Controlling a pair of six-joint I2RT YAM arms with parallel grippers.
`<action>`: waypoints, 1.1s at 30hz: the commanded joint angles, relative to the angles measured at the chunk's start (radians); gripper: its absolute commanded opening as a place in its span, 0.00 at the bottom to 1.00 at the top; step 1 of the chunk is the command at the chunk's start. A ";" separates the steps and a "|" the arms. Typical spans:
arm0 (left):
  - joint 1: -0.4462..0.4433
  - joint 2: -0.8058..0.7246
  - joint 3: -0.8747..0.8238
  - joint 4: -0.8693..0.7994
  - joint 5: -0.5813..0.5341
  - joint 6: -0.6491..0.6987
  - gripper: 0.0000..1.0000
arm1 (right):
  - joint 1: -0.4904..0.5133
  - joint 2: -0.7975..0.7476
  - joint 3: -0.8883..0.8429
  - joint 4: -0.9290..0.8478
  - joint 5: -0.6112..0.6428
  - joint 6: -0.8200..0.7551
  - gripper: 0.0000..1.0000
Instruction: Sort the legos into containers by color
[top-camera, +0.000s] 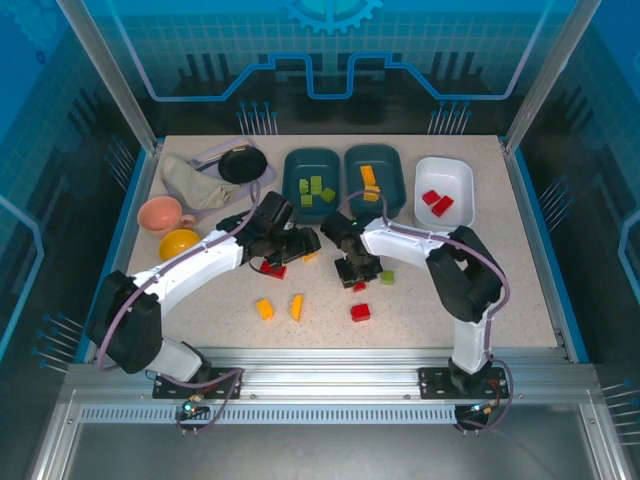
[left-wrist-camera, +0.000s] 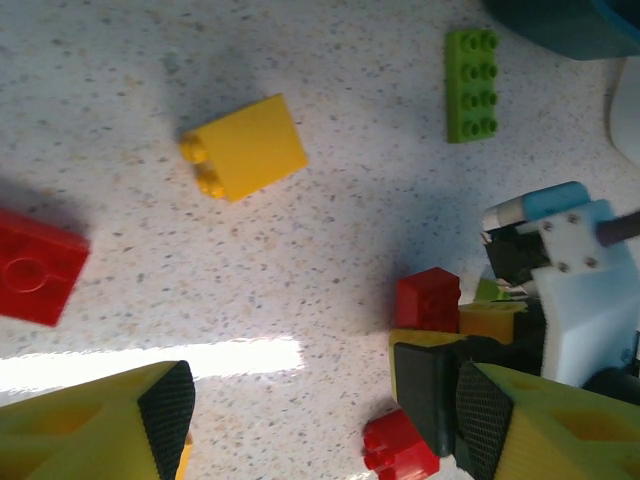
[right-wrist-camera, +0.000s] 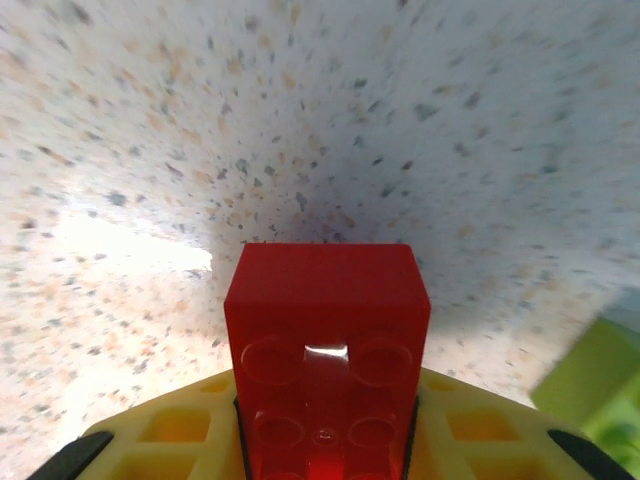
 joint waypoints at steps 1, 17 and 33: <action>-0.018 0.032 0.061 0.037 0.046 0.027 0.73 | -0.025 -0.123 -0.002 -0.003 0.063 0.025 0.25; -0.071 0.248 0.319 0.080 0.153 0.058 0.73 | -0.530 -0.336 0.032 0.030 -0.060 -0.045 0.23; -0.086 0.353 0.471 0.046 0.169 0.078 0.73 | -0.835 0.200 0.496 0.091 -0.156 0.041 0.24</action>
